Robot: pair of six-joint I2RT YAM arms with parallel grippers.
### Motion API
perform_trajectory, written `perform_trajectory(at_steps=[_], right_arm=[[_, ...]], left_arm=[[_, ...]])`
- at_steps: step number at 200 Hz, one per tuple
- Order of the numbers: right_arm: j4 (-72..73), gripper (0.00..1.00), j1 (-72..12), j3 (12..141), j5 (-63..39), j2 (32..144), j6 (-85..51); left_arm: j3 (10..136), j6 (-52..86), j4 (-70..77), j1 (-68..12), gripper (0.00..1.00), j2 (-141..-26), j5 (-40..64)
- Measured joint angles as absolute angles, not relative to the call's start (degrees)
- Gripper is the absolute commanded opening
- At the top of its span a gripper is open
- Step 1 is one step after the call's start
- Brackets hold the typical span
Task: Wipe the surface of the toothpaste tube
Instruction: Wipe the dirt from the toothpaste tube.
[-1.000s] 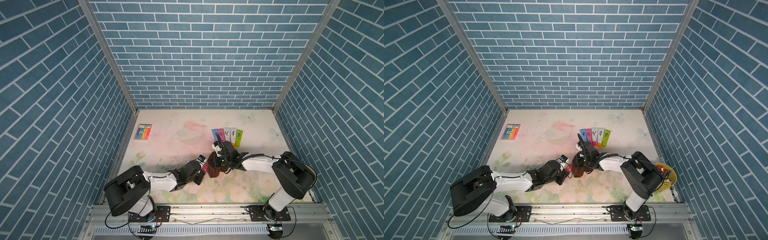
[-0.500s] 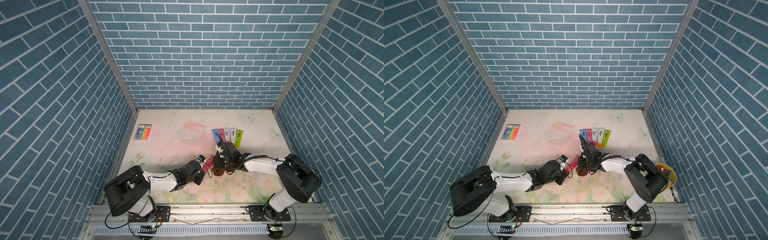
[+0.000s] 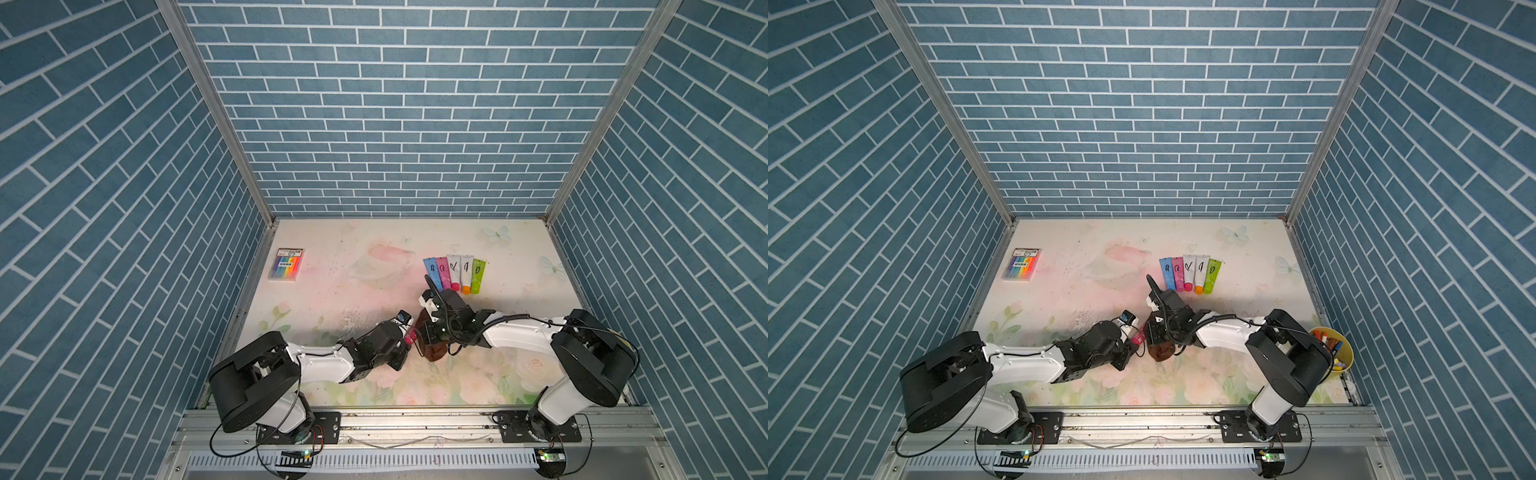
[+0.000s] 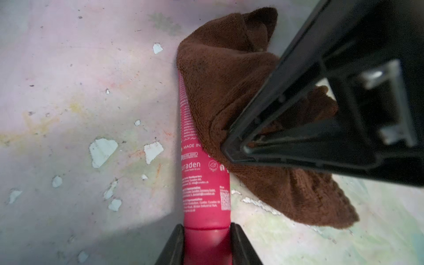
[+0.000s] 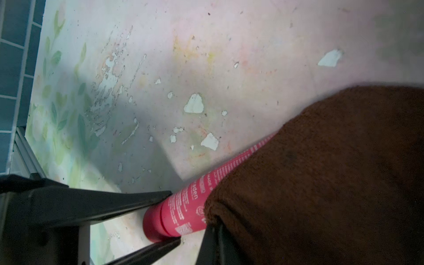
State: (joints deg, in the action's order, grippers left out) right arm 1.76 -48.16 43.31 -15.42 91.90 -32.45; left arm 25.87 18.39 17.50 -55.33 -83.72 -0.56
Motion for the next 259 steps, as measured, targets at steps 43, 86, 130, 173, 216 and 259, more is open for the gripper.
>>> perform_trajectory(at_steps=[43, 86, 130, 173, 216, 259], right_arm=[[1.5, 0.0, -46.8, 44.6, -15.5, 91.9, -32.1], [0.9, 0.0, -47.3, 45.3, -15.7, 90.6, -32.1], [0.9, 0.0, -47.6, 44.2, -15.7, 91.2, -32.1], [2.4, 0.0, -46.8, 44.3, -16.3, 93.9, -32.1], [4.3, 0.0, -42.0, 43.5, -22.6, 94.8, -32.5], [4.0, 0.0, -38.2, 43.8, -22.7, 95.8, -32.5]], left_arm=[[26.0, 18.4, 17.6, -55.9, 0.12, -83.9, -1.1], [26.0, 18.2, 17.5, -56.8, 0.13, -84.0, -1.5], [26.1, 18.1, 17.4, -57.1, 0.12, -84.0, -1.8], [26.1, 18.2, 17.3, -57.3, 0.12, -84.0, -2.4], [26.2, 18.1, 17.3, -57.5, 0.12, -84.0, -2.9], [26.4, 17.9, 17.3, -58.1, 0.12, -84.0, -3.8]])
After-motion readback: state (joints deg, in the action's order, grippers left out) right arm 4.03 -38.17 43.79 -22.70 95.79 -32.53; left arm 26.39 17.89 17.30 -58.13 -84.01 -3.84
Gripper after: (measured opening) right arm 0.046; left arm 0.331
